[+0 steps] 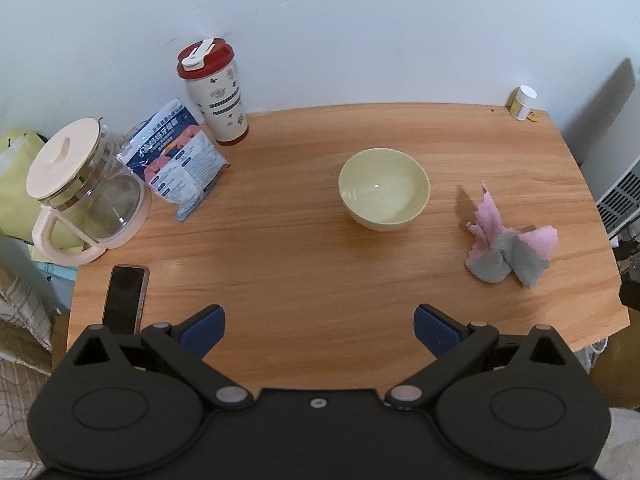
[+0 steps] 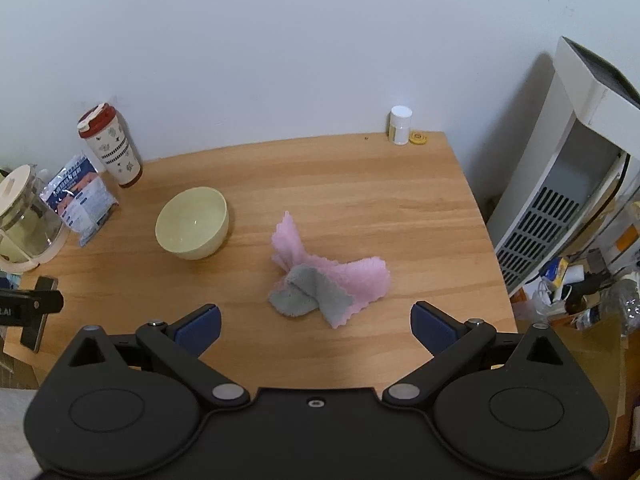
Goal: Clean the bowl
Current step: 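Move the right gripper toward the pink-and-grey cloth, then grasp the grey corner of the pink-and-grey cloth with the right gripper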
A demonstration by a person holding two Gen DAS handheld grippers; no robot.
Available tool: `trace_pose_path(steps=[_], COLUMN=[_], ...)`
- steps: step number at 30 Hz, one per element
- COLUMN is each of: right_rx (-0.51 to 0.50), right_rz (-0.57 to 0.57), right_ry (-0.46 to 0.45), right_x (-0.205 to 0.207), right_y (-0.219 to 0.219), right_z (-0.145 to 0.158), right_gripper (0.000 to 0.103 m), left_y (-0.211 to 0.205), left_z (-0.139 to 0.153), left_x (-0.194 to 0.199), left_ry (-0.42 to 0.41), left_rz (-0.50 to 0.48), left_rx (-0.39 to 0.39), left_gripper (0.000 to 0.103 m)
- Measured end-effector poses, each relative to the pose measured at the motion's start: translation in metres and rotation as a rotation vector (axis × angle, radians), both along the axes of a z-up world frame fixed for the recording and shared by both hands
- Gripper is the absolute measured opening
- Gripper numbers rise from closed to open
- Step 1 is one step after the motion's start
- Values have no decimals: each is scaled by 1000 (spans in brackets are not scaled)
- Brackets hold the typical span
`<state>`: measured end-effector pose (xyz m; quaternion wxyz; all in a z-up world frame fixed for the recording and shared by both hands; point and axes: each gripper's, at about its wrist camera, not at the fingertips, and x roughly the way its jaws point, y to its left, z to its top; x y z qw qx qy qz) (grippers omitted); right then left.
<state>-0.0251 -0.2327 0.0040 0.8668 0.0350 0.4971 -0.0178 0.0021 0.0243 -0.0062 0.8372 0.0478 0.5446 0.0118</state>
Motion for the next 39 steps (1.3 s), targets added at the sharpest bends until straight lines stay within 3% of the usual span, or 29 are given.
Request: trace_pose_path(steps=[15, 26, 35, 39], right_rx=[-76, -180, -96, -65], right_rz=[-28, 35, 32, -15], right_ry=[-33, -67, -29, 23], right_x=[15, 37, 63, 77], right_y=[-4, 9, 11, 13], right_z=[1, -29, -70, -95], right_gripper=[103, 103, 100, 90], left_y=[17, 30, 34, 30], left_z=[-14, -32, -55, -67], left_x=[25, 47, 67, 78], left_ry=[18, 9, -8, -14], left_rz=[34, -55, -109, -84], left_rx=[-26, -60, -45, -67], left_gripper=[103, 103, 103, 103])
